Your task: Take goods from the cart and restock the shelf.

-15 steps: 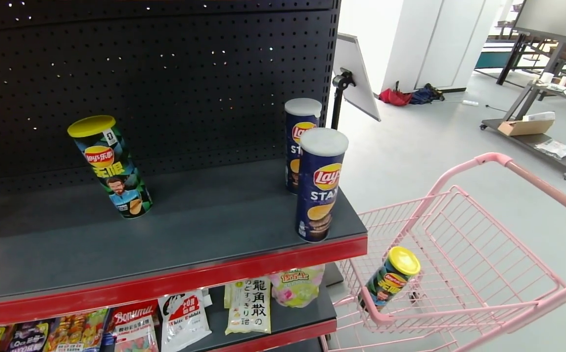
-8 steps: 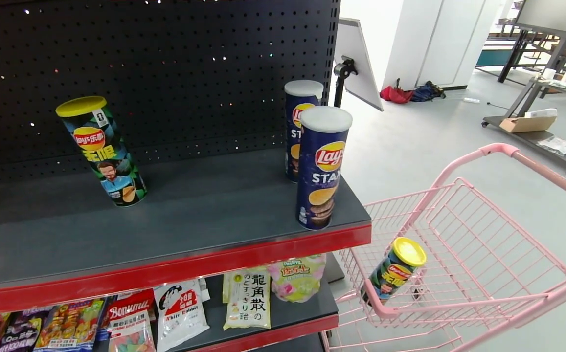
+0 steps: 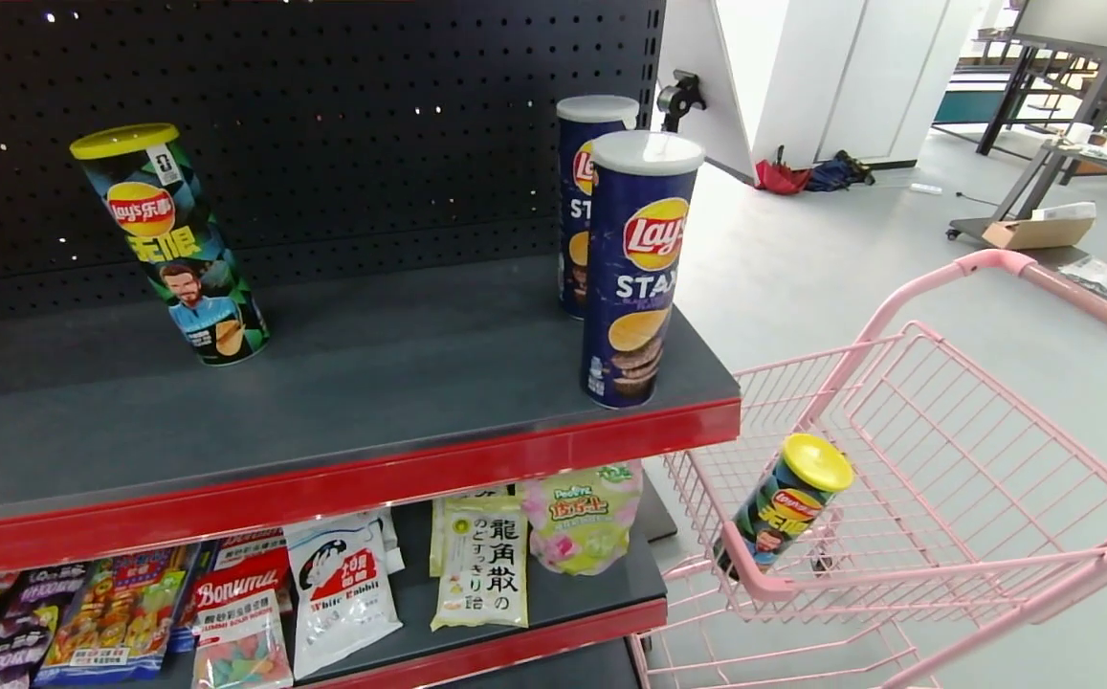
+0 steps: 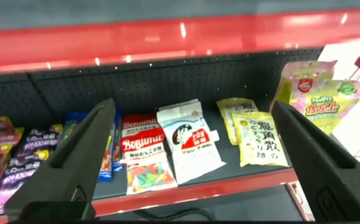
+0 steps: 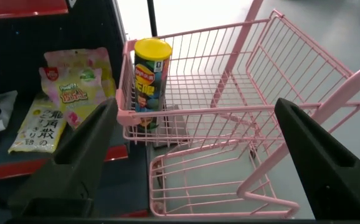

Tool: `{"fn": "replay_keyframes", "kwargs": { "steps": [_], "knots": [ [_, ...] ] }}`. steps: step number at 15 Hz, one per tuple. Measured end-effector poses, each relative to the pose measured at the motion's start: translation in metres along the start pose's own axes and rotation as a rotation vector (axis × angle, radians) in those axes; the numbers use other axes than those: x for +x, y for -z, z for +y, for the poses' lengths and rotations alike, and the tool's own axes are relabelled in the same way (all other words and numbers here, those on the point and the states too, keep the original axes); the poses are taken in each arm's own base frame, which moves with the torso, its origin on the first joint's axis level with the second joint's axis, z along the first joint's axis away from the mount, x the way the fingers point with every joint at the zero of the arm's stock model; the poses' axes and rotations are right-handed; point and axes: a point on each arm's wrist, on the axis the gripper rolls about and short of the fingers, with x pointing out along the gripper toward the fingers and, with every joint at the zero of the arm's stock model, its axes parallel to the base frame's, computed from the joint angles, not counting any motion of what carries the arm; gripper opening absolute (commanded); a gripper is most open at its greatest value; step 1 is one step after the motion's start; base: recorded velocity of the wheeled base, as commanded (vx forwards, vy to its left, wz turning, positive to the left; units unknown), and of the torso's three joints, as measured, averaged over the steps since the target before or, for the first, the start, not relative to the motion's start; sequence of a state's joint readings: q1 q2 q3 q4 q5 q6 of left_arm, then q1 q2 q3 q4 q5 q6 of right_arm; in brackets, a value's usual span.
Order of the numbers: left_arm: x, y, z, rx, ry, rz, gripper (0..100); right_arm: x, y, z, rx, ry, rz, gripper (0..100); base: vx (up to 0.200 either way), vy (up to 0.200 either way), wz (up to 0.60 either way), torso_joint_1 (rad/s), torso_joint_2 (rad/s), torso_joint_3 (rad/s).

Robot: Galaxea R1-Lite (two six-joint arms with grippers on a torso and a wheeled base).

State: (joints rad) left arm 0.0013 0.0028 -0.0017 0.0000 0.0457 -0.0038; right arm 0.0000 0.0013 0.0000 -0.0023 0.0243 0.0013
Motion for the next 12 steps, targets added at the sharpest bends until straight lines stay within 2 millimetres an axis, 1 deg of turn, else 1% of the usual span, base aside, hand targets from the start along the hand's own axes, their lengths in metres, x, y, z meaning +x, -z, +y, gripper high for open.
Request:
{"fn": "replay_keyframes", "kwargs": {
  "steps": [2, 4, 9, 12],
  "knots": [
    [0.0, 0.0001, 0.0, 0.0, 0.0, 0.001, 100, 0.0, 0.0001, 0.0, 0.001, 0.001, 0.001, 100, 0.0, 0.0, 0.0, -0.127, 0.38, 0.251],
    [0.0, 0.0, 0.0, 0.0, 0.0, 0.0, 100, 0.0, 0.0001, 0.0, 0.0, 0.003, 0.001, 100, 0.0, 0.0, 0.0, -0.041, 0.13, 0.083],
    [0.0, 0.0, 0.0, 0.0, 0.0, 0.0, 100, 0.0012, -0.0002, -0.0001, -0.001, -0.002, 0.017, 100, 0.0, 0.0, 0.0, -0.003, 0.01, 0.007],
    [0.0, 0.0, 0.0, 0.001, 0.0, 0.0, 100, 0.0026, -0.0016, 0.0002, -0.007, -0.049, 0.03, 100, 0.0, 0.0, 0.0, 0.0, 0.0, 0.0]
  ]
}}
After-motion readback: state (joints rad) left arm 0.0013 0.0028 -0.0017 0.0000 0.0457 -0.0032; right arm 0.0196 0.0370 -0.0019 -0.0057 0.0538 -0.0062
